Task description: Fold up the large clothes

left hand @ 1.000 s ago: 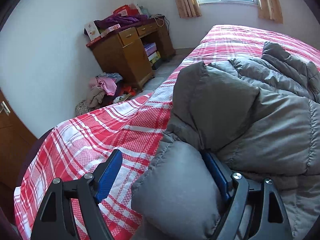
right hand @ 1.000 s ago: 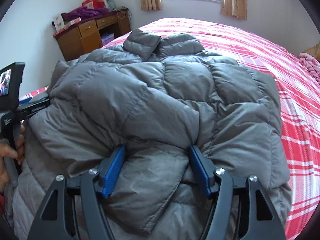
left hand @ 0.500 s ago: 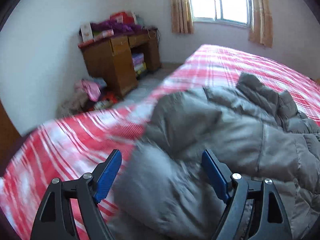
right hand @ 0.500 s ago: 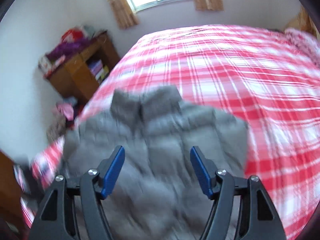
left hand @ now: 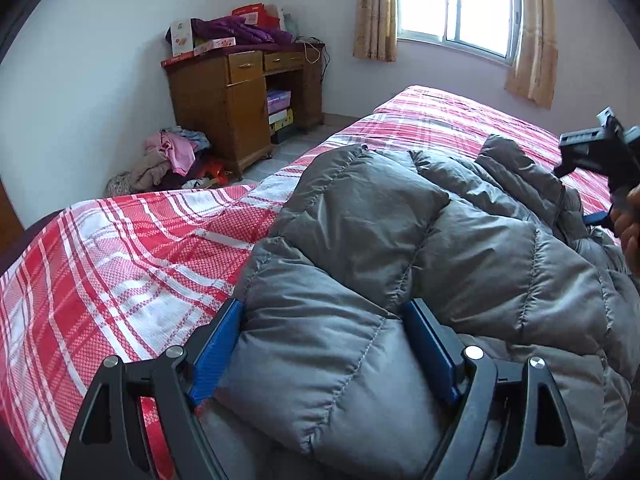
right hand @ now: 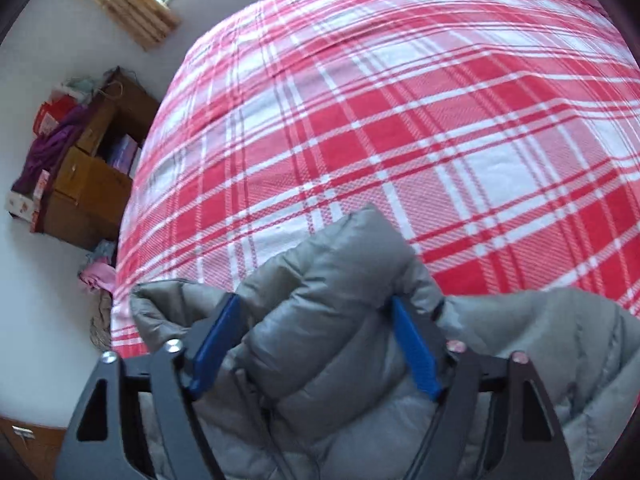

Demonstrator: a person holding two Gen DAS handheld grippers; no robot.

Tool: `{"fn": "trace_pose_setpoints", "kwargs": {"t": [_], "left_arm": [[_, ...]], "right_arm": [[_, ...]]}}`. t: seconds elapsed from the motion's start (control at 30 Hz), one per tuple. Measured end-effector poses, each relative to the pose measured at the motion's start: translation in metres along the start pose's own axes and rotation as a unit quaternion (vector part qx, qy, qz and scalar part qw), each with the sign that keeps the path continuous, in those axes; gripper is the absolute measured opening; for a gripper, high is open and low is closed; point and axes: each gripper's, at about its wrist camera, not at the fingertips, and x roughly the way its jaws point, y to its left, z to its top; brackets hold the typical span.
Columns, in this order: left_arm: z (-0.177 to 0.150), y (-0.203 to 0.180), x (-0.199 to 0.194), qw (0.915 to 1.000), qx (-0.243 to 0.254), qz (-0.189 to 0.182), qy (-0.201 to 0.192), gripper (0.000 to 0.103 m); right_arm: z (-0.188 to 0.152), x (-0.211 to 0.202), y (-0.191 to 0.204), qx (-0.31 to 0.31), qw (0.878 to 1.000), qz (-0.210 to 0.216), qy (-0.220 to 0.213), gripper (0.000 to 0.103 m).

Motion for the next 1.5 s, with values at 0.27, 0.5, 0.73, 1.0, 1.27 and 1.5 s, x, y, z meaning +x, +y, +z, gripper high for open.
{"fn": "trace_pose_setpoints", "kwargs": {"t": [0.27,0.5,0.73,1.0,1.27,1.5], "left_arm": [[-0.001,0.0,0.0,1.0,-0.002,-0.003,0.004,0.084],[0.0,0.003,0.002,1.0,-0.003,-0.005,0.007,0.084],[0.001,0.004,0.003,0.9999,-0.004,-0.011,0.011,0.086],[0.0,0.002,0.007,0.9998,0.003,-0.003,0.017,0.087],[0.0,0.003,0.009,0.9998,0.003,-0.004,0.017,0.088],[0.0,0.004,0.009,0.9998,-0.002,-0.01,0.019,0.088]], "right_arm": [[-0.014,-0.023,-0.004,-0.047,0.998,-0.028,0.017,0.027],[-0.057,-0.065,-0.056,-0.062,0.996,-0.055,0.029,0.018],[-0.118,-0.056,-0.103,-0.099,0.99,-0.05,-0.088,0.003],[-0.125,-0.063,-0.073,-0.168,0.973,-0.106,-0.12,0.02],[-0.045,-0.115,-0.044,-0.052,0.986,0.038,-0.156,0.094],[-0.069,-0.04,-0.055,0.003,0.999,0.031,-0.014,0.021]]}}
